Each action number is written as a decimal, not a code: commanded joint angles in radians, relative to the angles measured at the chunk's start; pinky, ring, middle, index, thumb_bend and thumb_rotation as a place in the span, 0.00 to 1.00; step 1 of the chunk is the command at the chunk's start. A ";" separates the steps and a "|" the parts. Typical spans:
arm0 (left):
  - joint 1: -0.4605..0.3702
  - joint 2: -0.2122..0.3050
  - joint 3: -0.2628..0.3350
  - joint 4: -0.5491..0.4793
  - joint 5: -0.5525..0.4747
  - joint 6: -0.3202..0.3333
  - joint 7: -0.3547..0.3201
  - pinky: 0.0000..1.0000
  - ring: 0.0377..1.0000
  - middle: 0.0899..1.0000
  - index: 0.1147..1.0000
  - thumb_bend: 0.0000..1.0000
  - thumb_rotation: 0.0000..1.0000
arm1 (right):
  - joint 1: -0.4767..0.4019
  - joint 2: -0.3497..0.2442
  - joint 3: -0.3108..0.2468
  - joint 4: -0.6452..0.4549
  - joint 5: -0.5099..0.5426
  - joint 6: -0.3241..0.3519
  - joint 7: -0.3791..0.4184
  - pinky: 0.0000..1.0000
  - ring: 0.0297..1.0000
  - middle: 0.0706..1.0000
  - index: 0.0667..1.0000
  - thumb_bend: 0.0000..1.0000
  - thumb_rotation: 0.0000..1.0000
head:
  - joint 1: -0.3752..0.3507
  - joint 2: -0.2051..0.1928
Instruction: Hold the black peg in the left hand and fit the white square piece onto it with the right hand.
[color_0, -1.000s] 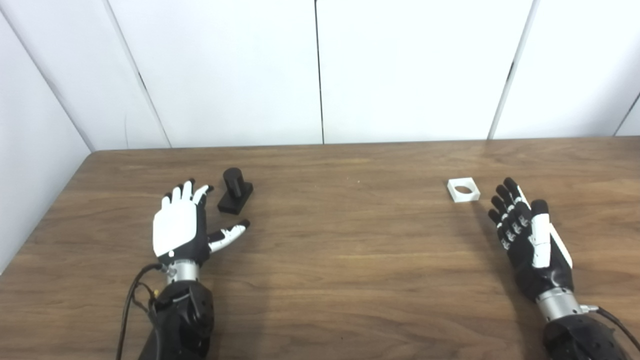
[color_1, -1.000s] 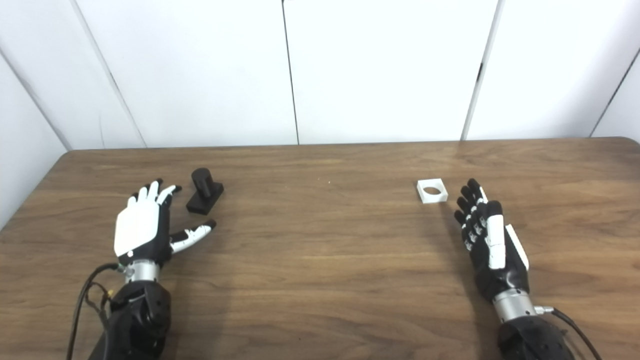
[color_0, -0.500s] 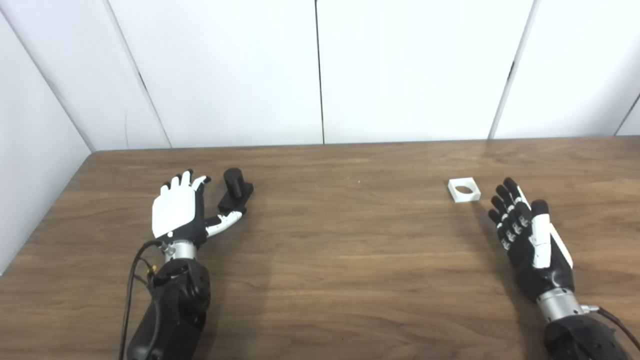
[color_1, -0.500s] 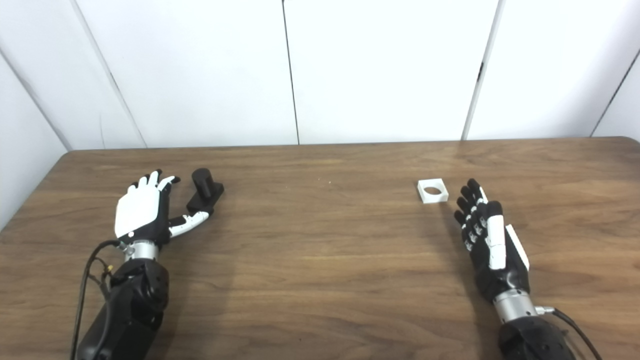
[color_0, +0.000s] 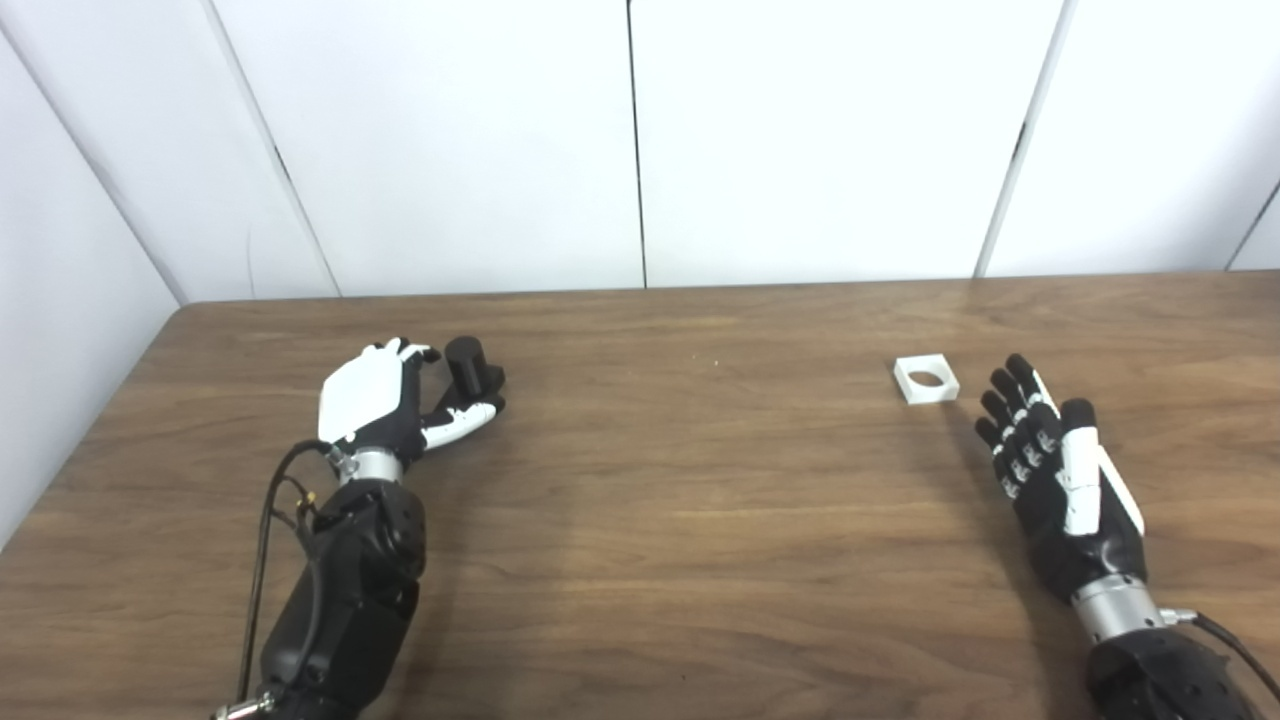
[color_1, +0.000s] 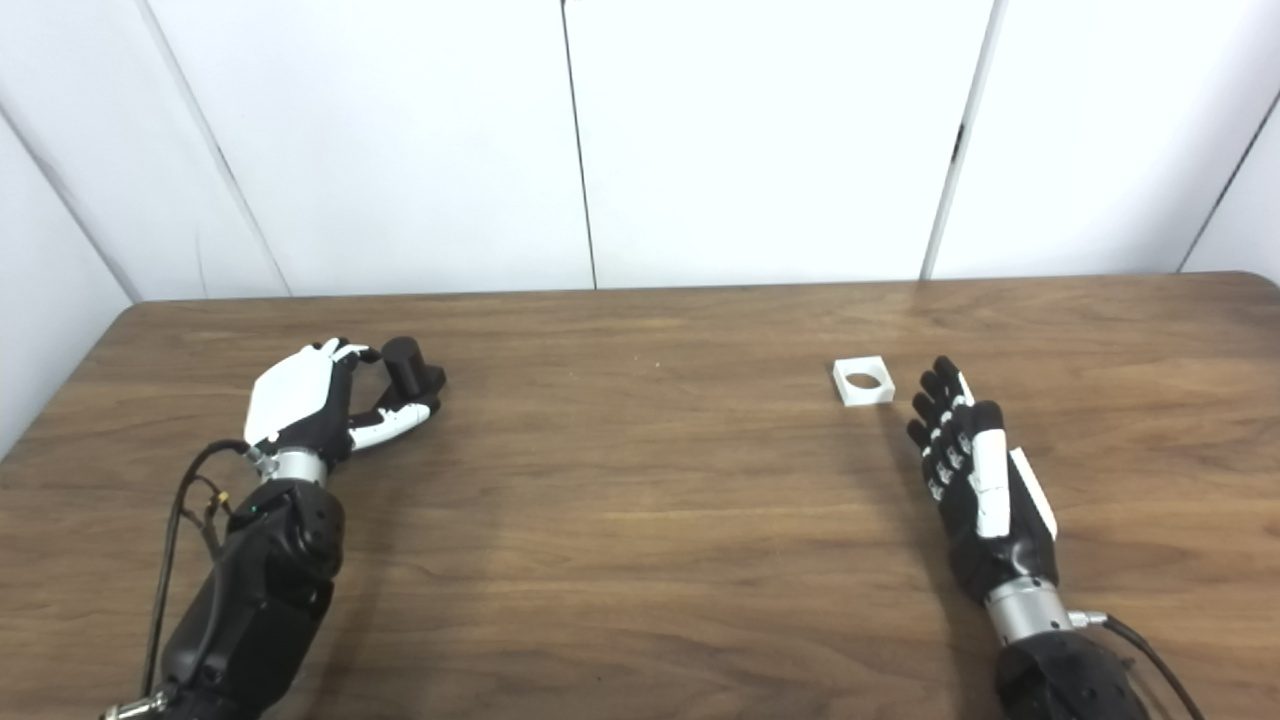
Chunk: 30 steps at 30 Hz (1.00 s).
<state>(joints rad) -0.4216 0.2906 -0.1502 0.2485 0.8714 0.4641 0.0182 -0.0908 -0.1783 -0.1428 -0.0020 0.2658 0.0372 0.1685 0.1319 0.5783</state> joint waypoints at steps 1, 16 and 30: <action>-0.065 0.017 0.014 0.000 0.019 0.005 -0.009 0.99 1.00 0.95 0.78 0.73 0.62 | 0.022 0.019 0.009 0.013 0.005 -0.022 0.006 1.00 1.00 1.00 1.00 0.66 1.00 | 0.000 0.000; -0.090 0.034 -0.035 0.093 0.014 0.001 0.011 0.98 0.99 0.95 0.79 0.72 0.59 | 0.027 0.017 0.006 0.002 0.010 -0.017 0.003 1.00 1.00 1.00 1.00 0.67 1.00 | -0.002 0.004; -0.093 0.043 -0.073 0.134 0.021 0.004 0.037 1.00 1.00 0.95 0.78 0.72 0.60 | 0.036 0.011 -0.002 -0.015 0.029 -0.009 0.005 1.00 1.00 1.00 1.00 0.66 1.00 | -0.006 0.007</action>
<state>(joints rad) -0.4706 0.3084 -0.2194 0.3798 0.8751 0.4633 0.0382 -0.0786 -0.1793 -0.1456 -0.0184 0.2790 0.0383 0.1665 0.1258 0.5844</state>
